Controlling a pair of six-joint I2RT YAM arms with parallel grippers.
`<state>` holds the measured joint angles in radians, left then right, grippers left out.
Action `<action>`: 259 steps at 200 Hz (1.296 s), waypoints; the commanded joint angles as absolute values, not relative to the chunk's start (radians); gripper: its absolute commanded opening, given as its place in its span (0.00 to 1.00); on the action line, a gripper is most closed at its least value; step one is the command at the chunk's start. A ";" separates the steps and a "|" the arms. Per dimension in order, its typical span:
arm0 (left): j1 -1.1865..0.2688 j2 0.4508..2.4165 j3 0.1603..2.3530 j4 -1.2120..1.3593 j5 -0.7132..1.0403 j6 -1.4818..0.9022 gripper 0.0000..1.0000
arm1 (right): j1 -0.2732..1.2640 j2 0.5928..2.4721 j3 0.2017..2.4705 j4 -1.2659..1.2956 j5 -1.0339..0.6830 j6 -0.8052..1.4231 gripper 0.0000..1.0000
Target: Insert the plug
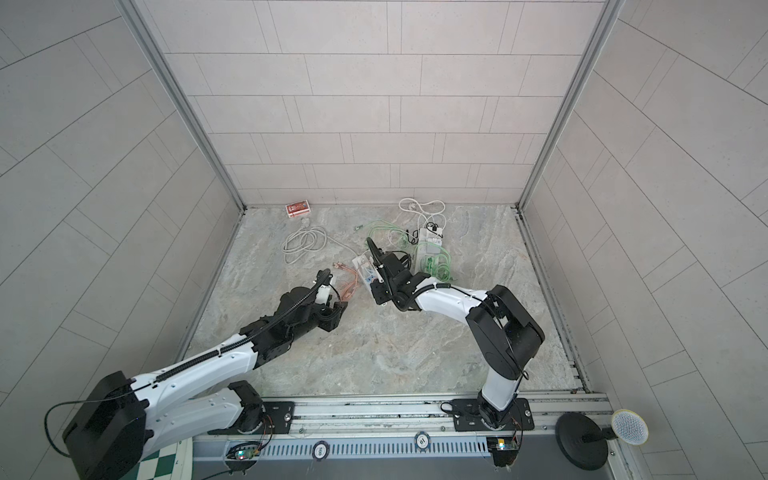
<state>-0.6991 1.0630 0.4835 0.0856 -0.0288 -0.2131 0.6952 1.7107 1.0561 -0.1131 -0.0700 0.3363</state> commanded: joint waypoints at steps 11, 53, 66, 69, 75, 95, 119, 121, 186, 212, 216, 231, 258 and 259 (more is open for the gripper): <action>-0.702 1.041 0.476 0.098 -0.050 -0.216 0.61 | 0.734 1.716 1.019 -0.172 -0.010 0.325 0.00; -0.701 1.003 0.476 0.076 -0.111 -0.228 0.62 | 0.751 1.765 0.989 -0.196 0.034 0.358 0.00; -0.702 0.980 0.475 0.057 -0.151 -0.235 0.64 | 0.753 1.788 0.976 -0.197 0.043 0.382 0.00; -0.702 0.973 0.475 0.051 -0.162 -0.237 0.64 | 0.754 1.791 0.975 -0.199 0.045 0.388 0.00; -0.701 0.960 0.476 0.037 -0.187 -0.240 0.65 | 0.754 1.797 0.966 -0.200 0.045 0.399 0.00; -0.702 0.903 0.463 0.013 -0.259 -0.248 0.67 | 0.758 1.795 0.927 -0.182 0.033 0.429 0.00; -0.699 0.836 0.436 0.010 -0.347 -0.267 0.75 | 0.761 1.798 0.896 -0.165 0.023 0.449 0.00; -0.699 0.833 0.434 0.011 -0.353 -0.268 0.75 | 0.761 1.799 0.897 -0.167 0.023 0.448 0.00; -0.691 0.787 0.440 -0.102 -0.707 -0.333 1.00 | 0.761 1.777 1.005 -0.299 0.054 0.402 0.02; -0.681 0.804 0.454 -0.114 -0.802 -0.357 1.00 | 0.770 1.775 1.097 -0.404 0.095 0.374 0.04; -0.679 0.806 0.455 -0.114 -0.817 -0.364 1.00 | 0.772 1.774 1.104 -0.410 0.096 0.371 0.04; -0.675 0.811 0.458 -0.120 -0.876 -0.398 1.00 | 0.776 1.777 1.117 -0.420 0.095 0.372 0.07; -0.668 0.792 0.459 -0.114 -0.923 -0.410 1.00 | 0.779 1.802 1.095 -0.403 0.095 0.383 0.08; -0.667 0.791 0.459 -0.114 -0.923 -0.409 1.00 | 0.779 1.804 1.093 -0.401 0.095 0.383 0.08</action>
